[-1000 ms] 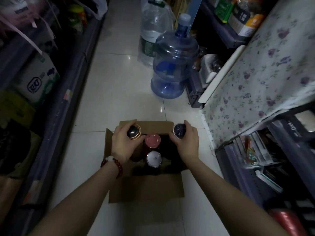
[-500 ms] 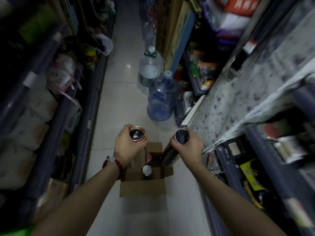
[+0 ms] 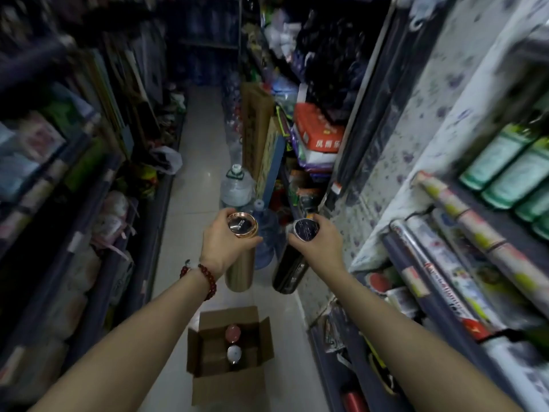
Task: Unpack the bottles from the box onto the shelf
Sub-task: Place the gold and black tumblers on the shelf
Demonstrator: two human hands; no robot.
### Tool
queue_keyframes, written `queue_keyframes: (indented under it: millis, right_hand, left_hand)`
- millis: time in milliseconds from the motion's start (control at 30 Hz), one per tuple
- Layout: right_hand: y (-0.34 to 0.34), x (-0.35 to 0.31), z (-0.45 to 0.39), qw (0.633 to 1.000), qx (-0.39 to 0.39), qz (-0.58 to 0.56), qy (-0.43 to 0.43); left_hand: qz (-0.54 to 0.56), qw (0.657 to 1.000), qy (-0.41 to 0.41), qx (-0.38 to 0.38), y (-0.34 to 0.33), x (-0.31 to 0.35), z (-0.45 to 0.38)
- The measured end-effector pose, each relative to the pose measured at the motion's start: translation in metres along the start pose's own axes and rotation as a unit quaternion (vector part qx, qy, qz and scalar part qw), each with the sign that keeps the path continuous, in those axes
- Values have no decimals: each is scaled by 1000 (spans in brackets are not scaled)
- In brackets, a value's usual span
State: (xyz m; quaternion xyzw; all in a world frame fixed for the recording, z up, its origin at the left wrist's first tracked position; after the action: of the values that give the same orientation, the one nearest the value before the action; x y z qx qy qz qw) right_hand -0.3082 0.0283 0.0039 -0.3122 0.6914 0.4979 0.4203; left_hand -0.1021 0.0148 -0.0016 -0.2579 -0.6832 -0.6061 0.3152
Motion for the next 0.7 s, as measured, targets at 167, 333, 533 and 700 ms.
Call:
queue_keyframes:
  millis: [167, 333, 533, 700]
  right_hand:
    - [53, -52, -14, 999, 18, -14, 22]
    - [93, -92, -23, 997, 30, -29, 62]
    - [123, -130, -32, 993, 69, -46, 80]
    - [147, -150, -41, 987, 142, -35, 68]
  left_hand:
    - [-21, 999, -46, 1, 23, 67, -1]
    - [51, 996, -68, 5, 37, 119, -11]
    - [143, 982, -122, -35, 32, 164, -39]
    - [195, 965, -162, -73, 26, 207, -62]
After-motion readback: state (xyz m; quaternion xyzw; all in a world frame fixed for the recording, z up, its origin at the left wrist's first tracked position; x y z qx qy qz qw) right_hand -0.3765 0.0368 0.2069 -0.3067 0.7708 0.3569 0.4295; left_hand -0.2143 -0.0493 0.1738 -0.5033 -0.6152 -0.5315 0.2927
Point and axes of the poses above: each hand's wrist, its own z-axis away from the middle knuckle, its own y-axis out of the back of the hand, x = y × z, the point moved 2 cm from there along -z, towards the middle knuckle, and after that the axes turned 15 degrees about -z, right-handed, at the moved point
